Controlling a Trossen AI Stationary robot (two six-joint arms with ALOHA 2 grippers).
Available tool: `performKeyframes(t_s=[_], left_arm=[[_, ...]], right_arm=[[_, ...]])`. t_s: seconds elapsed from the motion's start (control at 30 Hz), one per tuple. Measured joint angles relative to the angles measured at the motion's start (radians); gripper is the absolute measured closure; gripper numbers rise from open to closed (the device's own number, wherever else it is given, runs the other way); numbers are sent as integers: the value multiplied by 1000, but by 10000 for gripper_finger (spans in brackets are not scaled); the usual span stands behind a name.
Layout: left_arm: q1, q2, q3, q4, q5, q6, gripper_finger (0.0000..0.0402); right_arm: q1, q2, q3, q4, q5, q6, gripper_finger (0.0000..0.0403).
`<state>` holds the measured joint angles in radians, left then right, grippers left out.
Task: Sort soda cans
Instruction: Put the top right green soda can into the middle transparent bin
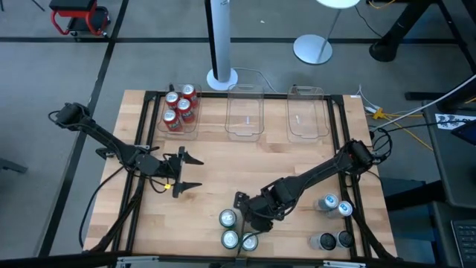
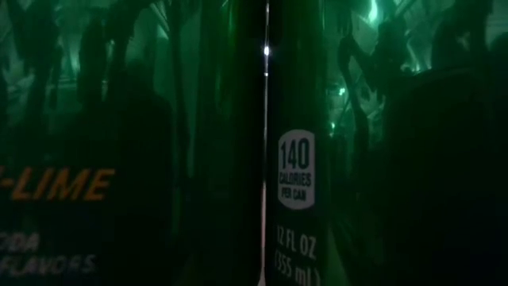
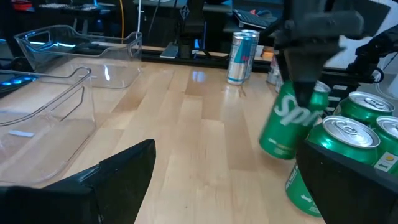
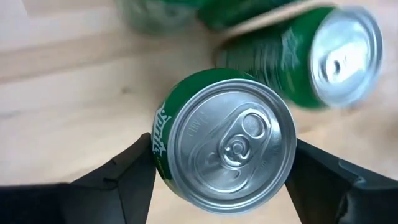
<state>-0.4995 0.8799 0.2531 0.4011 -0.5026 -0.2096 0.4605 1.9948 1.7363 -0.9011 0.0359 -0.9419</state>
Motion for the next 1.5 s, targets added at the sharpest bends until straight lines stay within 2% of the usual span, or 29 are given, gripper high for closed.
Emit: performKeyframes(t_s=[0.23, 0.57, 1.23, 1.5], left_arm=[[0, 0, 0, 0, 0, 0, 27], [0, 0, 0, -2, 0, 0, 27], [0, 0, 0, -1, 0, 0, 27], [3, 0, 0, -1, 0, 0, 27]], right_arm=[[-36, -39, 1, -62, 84, 0, 117], [-159, -95, 3, -99, 86, -31, 117], [-307, -22, 3, -35, 5, -148, 116], [-337, 22, 3, 14, -65, -178, 111]])
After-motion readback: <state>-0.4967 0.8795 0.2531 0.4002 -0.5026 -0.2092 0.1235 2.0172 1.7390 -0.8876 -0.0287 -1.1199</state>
